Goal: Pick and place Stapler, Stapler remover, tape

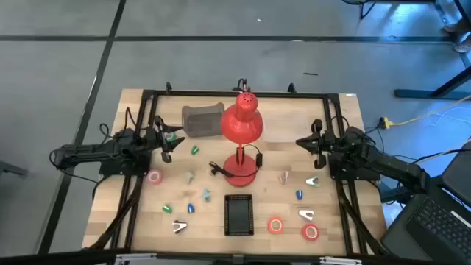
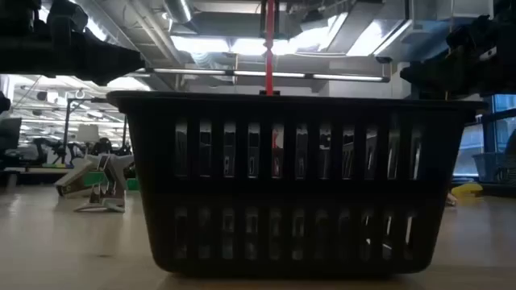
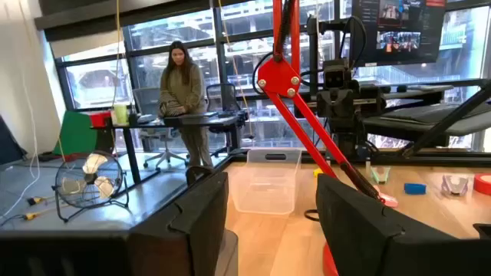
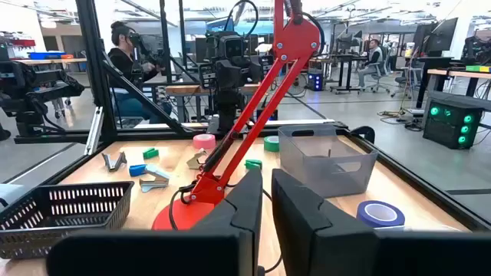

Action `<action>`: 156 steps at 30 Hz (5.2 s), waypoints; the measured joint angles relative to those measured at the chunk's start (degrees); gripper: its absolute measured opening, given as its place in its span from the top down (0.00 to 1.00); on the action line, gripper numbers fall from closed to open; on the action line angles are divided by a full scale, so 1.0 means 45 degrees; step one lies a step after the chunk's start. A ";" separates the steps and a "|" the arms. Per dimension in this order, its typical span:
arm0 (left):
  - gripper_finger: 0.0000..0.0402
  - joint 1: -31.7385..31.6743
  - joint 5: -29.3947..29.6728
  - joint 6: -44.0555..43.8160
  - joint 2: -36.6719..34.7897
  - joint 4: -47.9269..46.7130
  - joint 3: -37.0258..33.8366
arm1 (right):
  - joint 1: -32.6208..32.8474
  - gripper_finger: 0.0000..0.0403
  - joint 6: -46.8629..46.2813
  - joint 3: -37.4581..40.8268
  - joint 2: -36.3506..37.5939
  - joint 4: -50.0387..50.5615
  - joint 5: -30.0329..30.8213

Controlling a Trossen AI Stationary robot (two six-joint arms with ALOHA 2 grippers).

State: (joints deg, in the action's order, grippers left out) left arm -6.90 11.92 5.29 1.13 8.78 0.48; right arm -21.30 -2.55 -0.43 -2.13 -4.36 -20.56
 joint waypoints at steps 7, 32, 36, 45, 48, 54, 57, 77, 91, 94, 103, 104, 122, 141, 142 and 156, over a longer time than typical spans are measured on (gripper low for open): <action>0.53 0.0002 0.0000 0.0002 0.0000 0.0000 -0.0001 | -0.0003 0.91 0.0002 0.0000 0.0000 -0.0005 0.0000; 0.53 0.0000 0.0000 -0.0003 0.0000 0.0000 -0.0003 | -0.0002 0.91 0.0000 0.0000 0.0000 -0.0005 0.0000; 0.53 0.0000 0.0000 -0.0002 0.0000 0.0000 -0.0003 | 0.0000 0.91 0.0000 0.0000 0.0000 -0.0005 0.0000; 0.53 0.0000 0.0000 0.0002 0.0000 0.0000 -0.0002 | 0.0000 0.91 0.0000 0.0000 0.0000 -0.0005 0.0000; 0.53 0.0000 0.0000 0.0002 0.0000 0.0000 -0.0001 | -0.0004 0.91 0.0004 0.0000 0.0000 -0.0004 0.0000; 0.53 0.0000 0.0000 0.0002 0.0000 0.0000 0.0002 | 0.0000 0.91 0.0002 0.0000 0.0000 -0.0004 -0.0004; 0.53 0.0000 0.0000 0.0002 -0.0004 0.0000 -0.0003 | 0.0000 0.91 0.0000 0.0000 0.0000 -0.0005 0.0000; 0.53 0.0000 0.0000 0.0002 -0.0003 0.0000 0.0002 | -0.0005 0.91 -0.1706 0.0000 -0.0005 -0.2251 0.0000; 0.53 0.0000 0.0671 -0.0324 -0.0001 0.0821 -0.0002 | -0.0005 0.91 -0.3730 0.0002 -0.0157 -0.4708 -0.0005; 0.53 0.0000 0.0718 -0.0997 -0.0005 0.1677 -0.0001 | 0.0000 0.91 -0.3838 0.0005 -0.0681 -0.3657 -0.0005; 0.53 0.0000 0.0625 -0.2009 -0.0005 0.2426 -0.0002 | 0.1277 0.91 -0.3357 -0.2610 -0.3621 -0.0333 -0.0130; 0.53 0.0000 0.0714 -0.2009 -0.0005 0.2491 0.0000 | 0.1577 0.91 -0.3040 -0.3272 -0.4123 0.0551 0.0294; 0.53 0.0000 0.0792 -0.3177 -0.0005 0.2021 -0.0002 | 0.4496 0.91 -1.2096 -0.9825 -1.1424 1.7068 0.8990; 0.53 0.0010 0.0767 -0.2992 -0.0005 0.1564 -0.0003 | 0.4707 0.79 -1.2716 -0.6875 -1.1419 1.4647 0.8279; 0.53 0.0010 0.0767 -0.2843 -0.0005 0.1564 -0.0003 | 0.4707 0.76 -1.2712 -0.6788 -1.1419 1.4465 0.8276; 0.53 0.0010 0.0767 -0.2674 -0.0005 0.1319 -0.0001 | 0.4663 0.64 -1.4483 -0.5777 -1.1442 1.3039 0.8233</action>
State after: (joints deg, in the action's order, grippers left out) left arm -6.85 15.38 -6.74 1.10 14.71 0.48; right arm -0.32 -67.72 -26.42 -53.62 54.32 16.49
